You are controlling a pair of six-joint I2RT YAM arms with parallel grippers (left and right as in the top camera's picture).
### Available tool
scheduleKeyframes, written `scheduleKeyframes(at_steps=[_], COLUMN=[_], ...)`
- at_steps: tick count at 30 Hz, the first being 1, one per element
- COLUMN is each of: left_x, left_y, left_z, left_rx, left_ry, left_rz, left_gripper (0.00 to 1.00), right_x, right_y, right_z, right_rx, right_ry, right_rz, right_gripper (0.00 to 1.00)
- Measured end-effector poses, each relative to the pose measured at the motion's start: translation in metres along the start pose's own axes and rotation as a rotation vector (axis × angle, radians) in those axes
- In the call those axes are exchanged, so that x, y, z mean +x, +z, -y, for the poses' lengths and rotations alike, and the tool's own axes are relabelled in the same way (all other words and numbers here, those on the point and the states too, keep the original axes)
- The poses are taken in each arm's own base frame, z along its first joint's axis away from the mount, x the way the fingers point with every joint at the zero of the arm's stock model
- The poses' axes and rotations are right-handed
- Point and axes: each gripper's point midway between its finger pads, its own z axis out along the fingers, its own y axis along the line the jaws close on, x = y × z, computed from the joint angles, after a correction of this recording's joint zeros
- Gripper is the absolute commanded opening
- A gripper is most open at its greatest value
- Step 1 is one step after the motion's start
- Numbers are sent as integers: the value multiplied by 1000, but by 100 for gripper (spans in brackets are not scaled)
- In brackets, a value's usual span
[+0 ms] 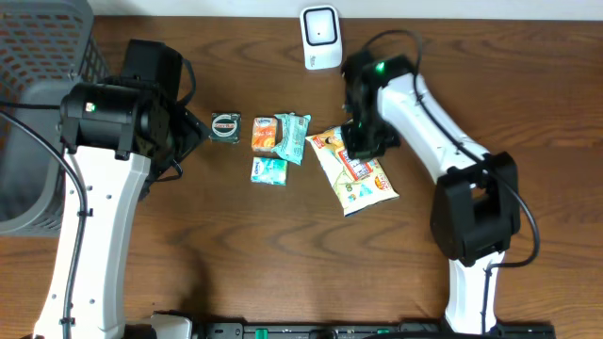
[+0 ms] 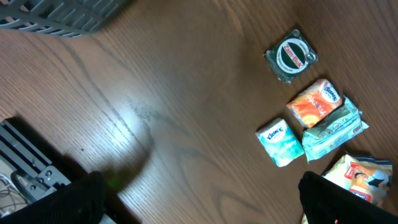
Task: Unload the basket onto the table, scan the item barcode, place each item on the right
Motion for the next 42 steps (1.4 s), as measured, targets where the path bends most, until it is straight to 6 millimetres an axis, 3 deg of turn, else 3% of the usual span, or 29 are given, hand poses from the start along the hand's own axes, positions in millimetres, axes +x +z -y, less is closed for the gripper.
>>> scheduleKeyframes(at_steps=[3, 6, 11, 14, 18, 22, 28, 34, 39, 42], left_x=[0, 0, 0, 0, 0, 0, 0, 0, 0, 0], left_y=[0, 0, 0, 0, 0, 0, 0, 0, 0, 0], left_z=[0, 0, 0, 0, 0, 0, 0, 0, 0, 0], left_rx=[0, -1, 0, 0, 0, 0, 0, 0, 0, -1], left_ry=[0, 0, 0, 0, 0, 0, 0, 0, 0, 0], left_rz=[-1, 0, 0, 0, 0, 0, 0, 0, 0, -1], left_gripper=[98, 98, 98, 98, 98, 98, 98, 98, 98, 98], right_x=[13, 28, 40, 44, 7, -20, -41, -54, -50, -29], right_y=[35, 52, 51, 37, -1, -17, -11, 27, 35, 26], right_z=[-3, -9, -20, -25, -42, -45, -42, -44, -46, -39], right_rx=[18, 19, 24, 31, -9, -3, 24, 10, 20, 50], right_ry=[-19, -28, -52, -59, -72, -81, -78, -57, -64, -55], right_rz=[-35, -74, -109, -132, 12, 133, 219, 287, 281, 183], right_gripper=[1, 1, 3, 9, 29, 31, 26, 25, 27, 31])
